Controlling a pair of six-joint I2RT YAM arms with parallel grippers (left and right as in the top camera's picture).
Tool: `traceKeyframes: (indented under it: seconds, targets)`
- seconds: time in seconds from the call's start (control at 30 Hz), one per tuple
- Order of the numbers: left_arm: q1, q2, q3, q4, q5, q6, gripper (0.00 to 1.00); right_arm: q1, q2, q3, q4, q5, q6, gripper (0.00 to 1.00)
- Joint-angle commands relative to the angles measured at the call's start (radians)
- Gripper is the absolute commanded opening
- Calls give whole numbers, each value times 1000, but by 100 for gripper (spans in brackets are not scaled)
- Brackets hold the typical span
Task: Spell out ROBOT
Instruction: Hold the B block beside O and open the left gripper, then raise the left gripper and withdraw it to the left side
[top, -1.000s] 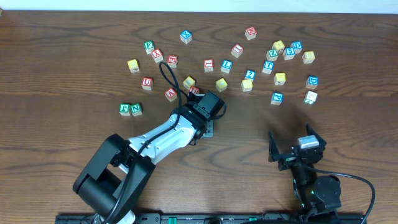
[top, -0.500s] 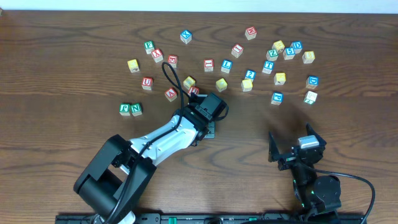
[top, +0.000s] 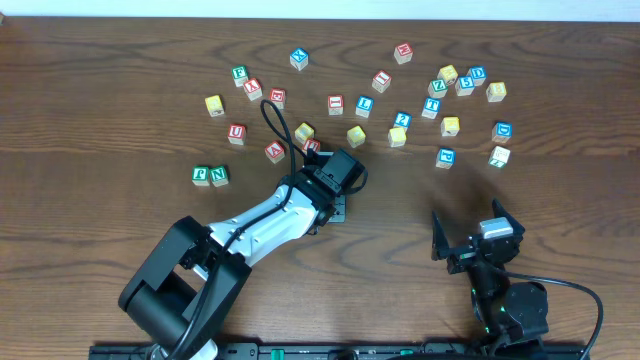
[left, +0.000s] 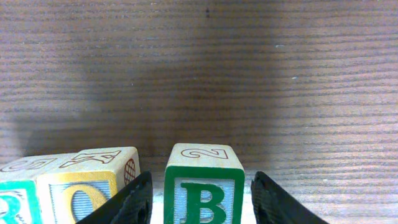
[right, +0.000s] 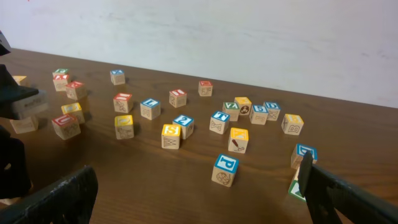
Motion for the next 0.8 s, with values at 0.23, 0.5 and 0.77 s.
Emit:
traceKeyframes:
  seconds: [0.23,0.5,0.77]
  targets:
    - [-1,10,31,2,-11,2,46,6,-2,-1,-5,-6,13,99]
    - [-2,-3,42,-3,15,28,46,6,-2,-1,-5,-6,13,99]
    - [-2,-90,43,-6,-32,88,47,6,-2,-1,-5,-6,13,99]
